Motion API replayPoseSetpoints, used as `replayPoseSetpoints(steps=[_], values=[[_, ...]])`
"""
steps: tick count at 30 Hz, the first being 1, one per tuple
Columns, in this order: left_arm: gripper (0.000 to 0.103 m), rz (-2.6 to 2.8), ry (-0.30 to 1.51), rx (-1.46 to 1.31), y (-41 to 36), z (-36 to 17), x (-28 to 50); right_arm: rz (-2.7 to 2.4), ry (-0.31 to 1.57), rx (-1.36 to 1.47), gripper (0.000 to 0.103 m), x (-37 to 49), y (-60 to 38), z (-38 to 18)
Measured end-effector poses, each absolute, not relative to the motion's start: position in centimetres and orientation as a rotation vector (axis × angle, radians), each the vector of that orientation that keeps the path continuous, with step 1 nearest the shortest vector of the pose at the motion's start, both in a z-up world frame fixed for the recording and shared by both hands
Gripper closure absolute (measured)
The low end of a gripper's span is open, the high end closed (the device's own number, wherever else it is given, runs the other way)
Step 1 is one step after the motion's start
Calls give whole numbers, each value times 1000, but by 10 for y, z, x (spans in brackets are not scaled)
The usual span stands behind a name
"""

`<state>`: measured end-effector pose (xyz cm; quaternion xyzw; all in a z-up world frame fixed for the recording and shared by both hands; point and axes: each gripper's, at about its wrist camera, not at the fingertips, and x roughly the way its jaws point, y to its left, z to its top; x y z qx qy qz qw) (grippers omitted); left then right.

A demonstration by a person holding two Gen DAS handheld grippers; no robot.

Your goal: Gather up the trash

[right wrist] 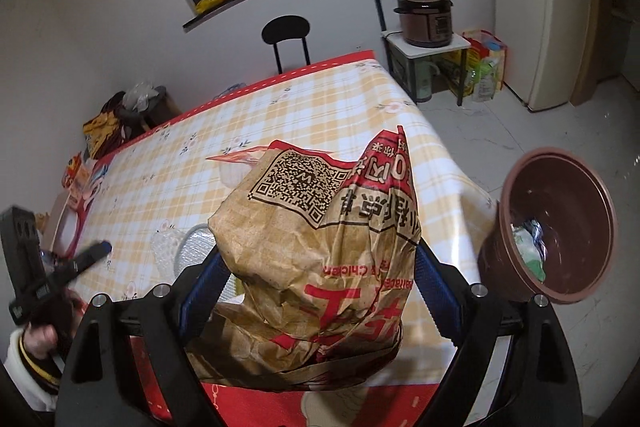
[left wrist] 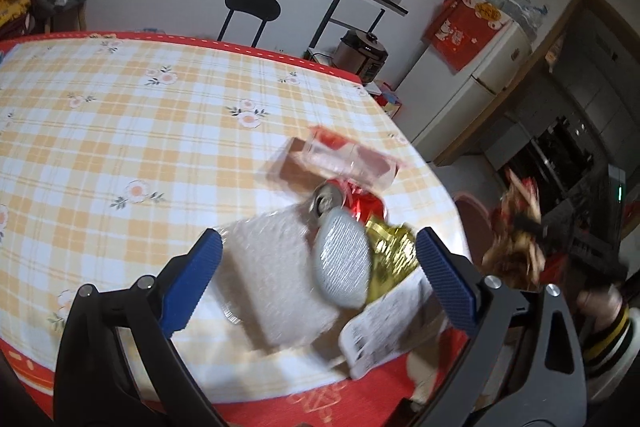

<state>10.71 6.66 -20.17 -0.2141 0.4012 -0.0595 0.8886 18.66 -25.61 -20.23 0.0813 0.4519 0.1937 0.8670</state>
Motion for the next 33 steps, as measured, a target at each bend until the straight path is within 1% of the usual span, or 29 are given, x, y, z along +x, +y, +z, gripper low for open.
replayPoseSetpoints(steps=[1, 5, 11, 14, 22, 29, 31, 33], values=[[8, -127, 839, -466, 67, -200, 116, 399, 946, 180, 16, 187, -262, -204], [16, -137, 899, -620, 71, -206, 169, 373, 948, 215, 16, 188, -283, -210], [35, -147, 999, -900, 74, -247, 237, 331, 955, 243, 16, 189, -312, -218], [35, -127, 1022, -1002, 75, -268, 255, 305, 961, 250, 16, 188, -324, -220], [35, -85, 1069, -1048, 73, -300, 282, 243, 980, 255, 16, 191, -350, -227], [36, -77, 1086, -1104, 69, -323, 293, 223, 988, 251, 16, 195, -353, -229], [38, -85, 1084, -1114, 67, -325, 295, 219, 987, 251, 16, 193, -355, -228], [47, -95, 1077, -1132, 67, -326, 295, 214, 986, 251, 16, 193, -354, -227]])
